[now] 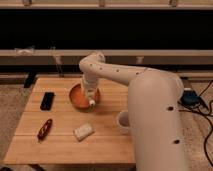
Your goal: Place the bottle in the ceramic bowl
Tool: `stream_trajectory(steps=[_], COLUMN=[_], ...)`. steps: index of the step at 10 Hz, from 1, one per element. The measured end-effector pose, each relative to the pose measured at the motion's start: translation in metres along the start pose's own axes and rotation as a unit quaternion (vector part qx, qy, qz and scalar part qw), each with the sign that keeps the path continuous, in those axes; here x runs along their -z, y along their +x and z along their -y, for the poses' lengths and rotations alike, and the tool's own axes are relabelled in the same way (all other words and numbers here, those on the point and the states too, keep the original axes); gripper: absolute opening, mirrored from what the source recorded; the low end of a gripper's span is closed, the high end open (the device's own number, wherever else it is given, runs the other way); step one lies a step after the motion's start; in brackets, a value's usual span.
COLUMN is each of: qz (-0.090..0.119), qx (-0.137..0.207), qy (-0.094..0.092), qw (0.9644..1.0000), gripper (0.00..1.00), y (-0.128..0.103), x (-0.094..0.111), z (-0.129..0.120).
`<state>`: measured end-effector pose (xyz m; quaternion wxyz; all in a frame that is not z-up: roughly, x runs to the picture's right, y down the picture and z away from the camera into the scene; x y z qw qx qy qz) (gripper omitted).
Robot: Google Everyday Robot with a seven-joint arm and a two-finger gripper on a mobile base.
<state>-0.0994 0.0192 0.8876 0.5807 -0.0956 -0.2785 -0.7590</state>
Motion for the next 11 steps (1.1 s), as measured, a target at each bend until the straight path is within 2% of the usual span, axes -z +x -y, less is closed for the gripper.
stream_trajectory(steps=[3, 5, 8, 11], qz=[-0.004, -0.015, -0.047, -0.044], qx=[0.006, 0.008, 0.001, 0.002], qy=[0.010, 0.013, 0.001, 0.002], qw=[0.9999, 0.9998, 0.9989, 0.9990], gripper=[0.80, 0.80, 0.80, 0.80], y=[0.002, 0.005, 0.017, 0.016], x=[-0.001, 0.003, 0.031, 0.029], z=[0.005, 0.006, -0.007, -0.004])
